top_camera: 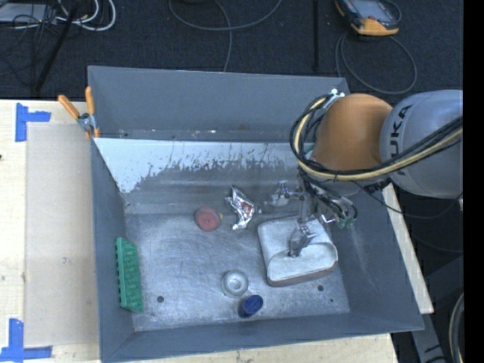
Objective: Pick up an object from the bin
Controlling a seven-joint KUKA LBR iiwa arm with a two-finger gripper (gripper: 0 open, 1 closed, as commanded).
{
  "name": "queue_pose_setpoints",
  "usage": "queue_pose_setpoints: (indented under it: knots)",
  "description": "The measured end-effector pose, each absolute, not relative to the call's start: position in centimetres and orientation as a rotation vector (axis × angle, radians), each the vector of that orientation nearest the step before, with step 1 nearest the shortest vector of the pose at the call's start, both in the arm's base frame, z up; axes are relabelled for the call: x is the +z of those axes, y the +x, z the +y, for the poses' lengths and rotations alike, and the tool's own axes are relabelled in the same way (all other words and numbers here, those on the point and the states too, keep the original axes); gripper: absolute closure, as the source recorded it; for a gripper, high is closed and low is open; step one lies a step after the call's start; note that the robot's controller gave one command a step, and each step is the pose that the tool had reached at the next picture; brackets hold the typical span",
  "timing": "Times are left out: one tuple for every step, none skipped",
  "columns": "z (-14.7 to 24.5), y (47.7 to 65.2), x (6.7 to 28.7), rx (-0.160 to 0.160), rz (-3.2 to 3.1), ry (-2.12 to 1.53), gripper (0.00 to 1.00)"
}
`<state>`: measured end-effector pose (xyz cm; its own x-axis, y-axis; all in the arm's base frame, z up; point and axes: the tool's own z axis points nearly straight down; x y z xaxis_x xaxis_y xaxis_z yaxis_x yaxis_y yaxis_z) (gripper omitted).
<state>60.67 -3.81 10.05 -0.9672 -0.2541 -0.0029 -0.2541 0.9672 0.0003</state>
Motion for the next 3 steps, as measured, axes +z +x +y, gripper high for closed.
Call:
queue_pose_setpoints:
  knots:
    - [-4.0, 61.5, 9.9, 0.002, 3.077, -0.634, 0.0]
    - [-3.5, 62.1, 8.0, 0.008, 3.054, -0.745, 0.0]
    - [-2.8, 62.0, 8.0, 0.005, 3.008, -0.914, 0.0]
